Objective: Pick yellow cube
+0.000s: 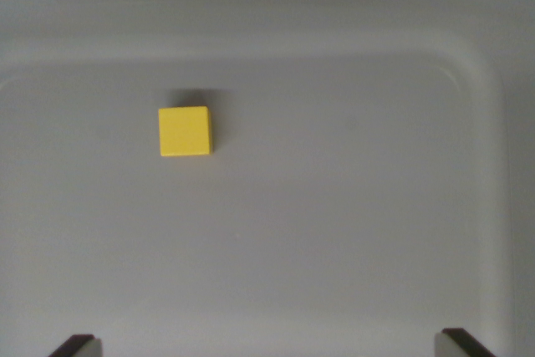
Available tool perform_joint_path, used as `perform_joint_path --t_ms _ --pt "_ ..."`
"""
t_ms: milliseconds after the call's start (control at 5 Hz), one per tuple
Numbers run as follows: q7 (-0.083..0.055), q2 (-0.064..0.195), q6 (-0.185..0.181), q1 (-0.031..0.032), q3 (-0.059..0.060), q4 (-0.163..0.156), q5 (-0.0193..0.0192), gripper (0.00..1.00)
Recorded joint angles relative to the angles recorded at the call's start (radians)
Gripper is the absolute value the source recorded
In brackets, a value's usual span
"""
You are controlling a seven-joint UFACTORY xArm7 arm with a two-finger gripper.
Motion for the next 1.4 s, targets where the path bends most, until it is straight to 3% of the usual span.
perform_joint_path --t_ms 800,1400 --pt "0.000 0.002 -0.004 0.0002 0.000 -0.001 0.0003 0.00" --pt "0.001 0.018 -0.028 0.0015 0.002 -0.011 0.0022 0.00"
